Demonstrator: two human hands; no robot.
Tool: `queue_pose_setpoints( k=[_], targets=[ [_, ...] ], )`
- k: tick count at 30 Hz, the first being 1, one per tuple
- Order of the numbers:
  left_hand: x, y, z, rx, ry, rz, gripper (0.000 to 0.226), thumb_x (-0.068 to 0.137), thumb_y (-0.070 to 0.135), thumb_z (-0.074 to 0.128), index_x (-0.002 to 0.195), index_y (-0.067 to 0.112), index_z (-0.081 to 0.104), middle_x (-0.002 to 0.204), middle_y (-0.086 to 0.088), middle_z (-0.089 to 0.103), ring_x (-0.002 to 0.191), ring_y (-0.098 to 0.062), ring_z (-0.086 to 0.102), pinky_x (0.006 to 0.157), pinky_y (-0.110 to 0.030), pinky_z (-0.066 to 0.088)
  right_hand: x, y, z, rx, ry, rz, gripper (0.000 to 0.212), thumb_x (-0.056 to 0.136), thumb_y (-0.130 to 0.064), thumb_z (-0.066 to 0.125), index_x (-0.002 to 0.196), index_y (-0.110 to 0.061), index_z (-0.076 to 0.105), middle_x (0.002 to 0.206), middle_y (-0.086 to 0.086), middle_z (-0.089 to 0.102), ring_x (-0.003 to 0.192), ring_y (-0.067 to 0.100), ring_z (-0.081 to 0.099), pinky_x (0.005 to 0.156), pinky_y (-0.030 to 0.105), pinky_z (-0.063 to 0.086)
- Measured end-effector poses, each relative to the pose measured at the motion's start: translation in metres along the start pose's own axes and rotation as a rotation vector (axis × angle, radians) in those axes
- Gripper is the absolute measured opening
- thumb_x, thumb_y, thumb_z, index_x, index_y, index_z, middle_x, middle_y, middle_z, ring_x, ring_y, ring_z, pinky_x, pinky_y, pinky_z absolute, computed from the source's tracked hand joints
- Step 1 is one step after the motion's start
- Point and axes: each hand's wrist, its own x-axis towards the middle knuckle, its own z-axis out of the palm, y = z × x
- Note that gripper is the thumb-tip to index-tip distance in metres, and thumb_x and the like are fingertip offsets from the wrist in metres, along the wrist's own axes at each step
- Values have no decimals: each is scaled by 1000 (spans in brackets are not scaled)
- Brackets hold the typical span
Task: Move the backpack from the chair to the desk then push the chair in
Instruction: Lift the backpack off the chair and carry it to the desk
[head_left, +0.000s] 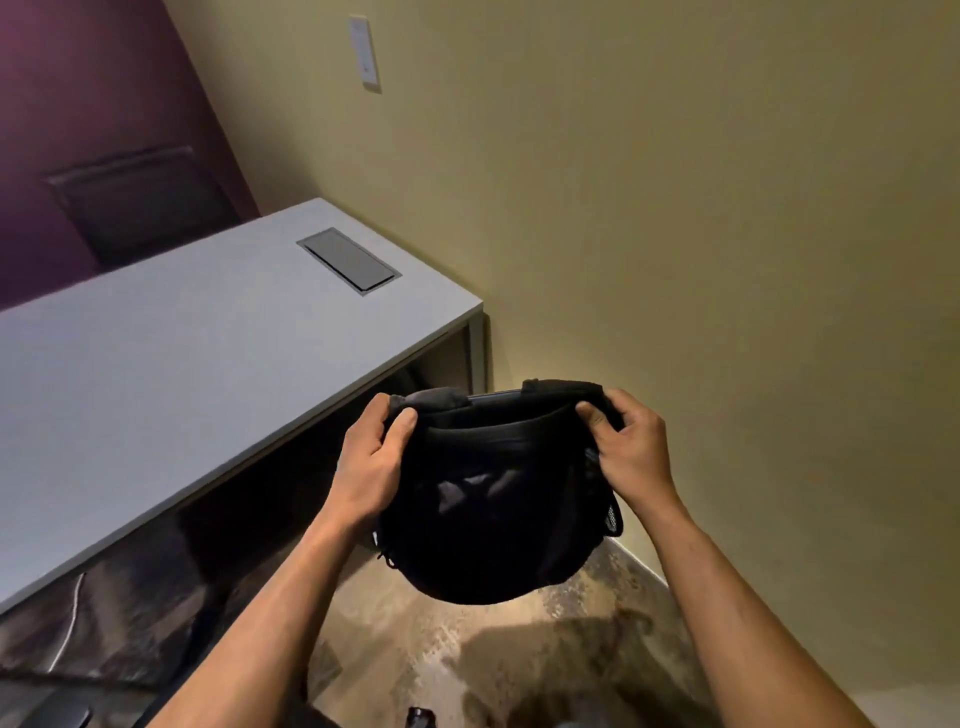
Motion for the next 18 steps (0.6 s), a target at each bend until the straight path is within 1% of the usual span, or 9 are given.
queue_pose_setpoints(
  k=[1, 3, 5, 7, 8, 11, 12, 15, 18],
  targets=[
    [10, -2, -1, 2, 14, -17, 17, 95, 39, 48, 78, 39, 52, 77, 23, 60, 70, 2, 53, 59, -13, 38, 14, 1, 6, 3, -12, -8, 36, 80, -63, 63, 89, -29, 69, 82, -6, 71, 77, 15, 68, 70, 41, 57],
    [29, -7, -2, -7, 48, -53, 17, 95, 40, 48, 79, 34, 51, 76, 20, 59, 69, -2, 53, 63, -26, 41, 41, 3, 18, 12, -39, -24, 38, 79, -65, 62, 89, -28, 69, 82, -7, 71, 78, 16, 68, 71, 41, 57],
    [48, -11, -2, -27, 85, -70, 19, 94, 41, 48, 81, 27, 52, 76, 13, 59, 72, -11, 53, 67, -41, 44, 69, 5, 30, 20, -70, -39, 39, 79, -67, 62, 87, -29, 68, 80, -9, 70, 76, 12, 66, 70, 40, 56],
    [66, -14, -1, -38, 127, -80, 22, 93, 42, 48, 84, 23, 54, 78, 6, 60, 76, -22, 55, 71, -49, 46, 97, 10, 41, 36, -99, -61, 40, 79, -67, 61, 86, -29, 68, 77, -8, 69, 72, 9, 62, 67, 40, 53],
    [75, -15, 0, -44, 157, -83, 23, 93, 42, 48, 85, 22, 54, 81, 1, 60, 79, -26, 56, 73, -51, 47, 111, 11, 47, 47, -109, -73, 43, 80, -67, 61, 86, -26, 68, 75, -4, 67, 70, 9, 59, 65, 42, 51],
    [101, -14, 2, -53, 240, -90, 22, 93, 40, 48, 86, 20, 56, 85, -5, 62, 83, -29, 57, 73, -47, 48, 151, 14, 64, 62, -149, -111, 51, 81, -69, 59, 85, -19, 66, 71, 3, 64, 67, 10, 53, 62, 44, 48],
    [110, -13, 2, -46, 261, -92, 21, 94, 37, 48, 86, 20, 56, 85, -3, 62, 82, -27, 57, 73, -42, 47, 164, 13, 69, 66, -167, -117, 52, 81, -69, 58, 84, -18, 66, 70, 2, 63, 66, 10, 52, 61, 43, 47],
    [136, -12, -1, -14, 335, -90, 16, 96, 32, 48, 85, 24, 56, 81, 9, 61, 77, -11, 56, 68, -24, 44, 201, 8, 86, 97, -212, -141, 54, 81, -68, 59, 83, -15, 65, 70, 3, 62, 65, 10, 51, 60, 43, 47],
    [163, -14, -9, 12, 374, -81, 15, 96, 31, 47, 86, 23, 56, 81, 12, 61, 76, -9, 56, 66, -20, 43, 233, -1, 103, 112, -237, -166, 47, 82, -64, 60, 83, -17, 67, 72, 4, 65, 67, 10, 53, 63, 41, 48]
  ],
)
